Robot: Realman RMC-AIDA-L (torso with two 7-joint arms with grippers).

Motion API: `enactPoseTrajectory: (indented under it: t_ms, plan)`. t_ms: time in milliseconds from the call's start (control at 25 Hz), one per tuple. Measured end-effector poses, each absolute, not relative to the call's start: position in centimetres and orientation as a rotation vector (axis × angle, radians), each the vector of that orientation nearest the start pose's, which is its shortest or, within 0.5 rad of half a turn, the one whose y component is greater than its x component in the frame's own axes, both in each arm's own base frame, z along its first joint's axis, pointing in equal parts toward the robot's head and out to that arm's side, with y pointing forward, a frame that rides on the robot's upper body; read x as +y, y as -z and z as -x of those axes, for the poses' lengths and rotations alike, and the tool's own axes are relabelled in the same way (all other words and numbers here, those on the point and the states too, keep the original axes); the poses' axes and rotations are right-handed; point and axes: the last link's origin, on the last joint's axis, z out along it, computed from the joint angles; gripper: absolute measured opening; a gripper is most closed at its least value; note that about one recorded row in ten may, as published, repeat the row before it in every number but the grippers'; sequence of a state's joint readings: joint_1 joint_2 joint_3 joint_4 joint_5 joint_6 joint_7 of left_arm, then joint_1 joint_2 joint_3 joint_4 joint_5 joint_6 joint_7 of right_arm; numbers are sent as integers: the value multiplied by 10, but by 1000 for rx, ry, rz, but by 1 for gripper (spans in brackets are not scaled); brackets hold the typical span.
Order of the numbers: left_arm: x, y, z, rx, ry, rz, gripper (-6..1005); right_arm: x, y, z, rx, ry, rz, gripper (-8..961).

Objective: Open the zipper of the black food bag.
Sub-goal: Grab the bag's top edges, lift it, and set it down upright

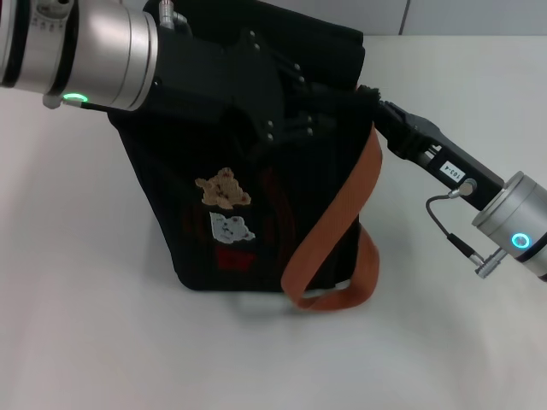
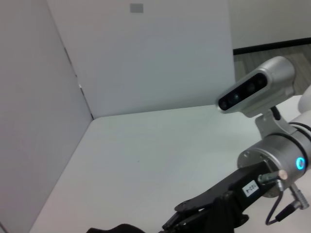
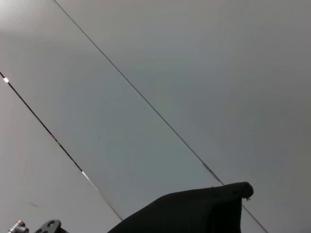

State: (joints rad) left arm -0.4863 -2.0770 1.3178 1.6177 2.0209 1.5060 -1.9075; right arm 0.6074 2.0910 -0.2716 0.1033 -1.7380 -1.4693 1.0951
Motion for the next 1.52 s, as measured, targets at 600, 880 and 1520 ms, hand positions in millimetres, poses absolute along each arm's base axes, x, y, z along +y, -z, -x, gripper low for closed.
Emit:
enactPoseTrajectory:
  t_ms: [600,880,1520]
  plan:
    - [328,-31,100,143,257,2814,179,315,67,-236,1138,-1474,2095,16]
    - [330,-33,104,133,265,2787,174,316,65,-240,1153,-1462,2087,15]
    - [330,-53,109,123,377,2706,160,320,64,-247,1180,-1421,2057,15]
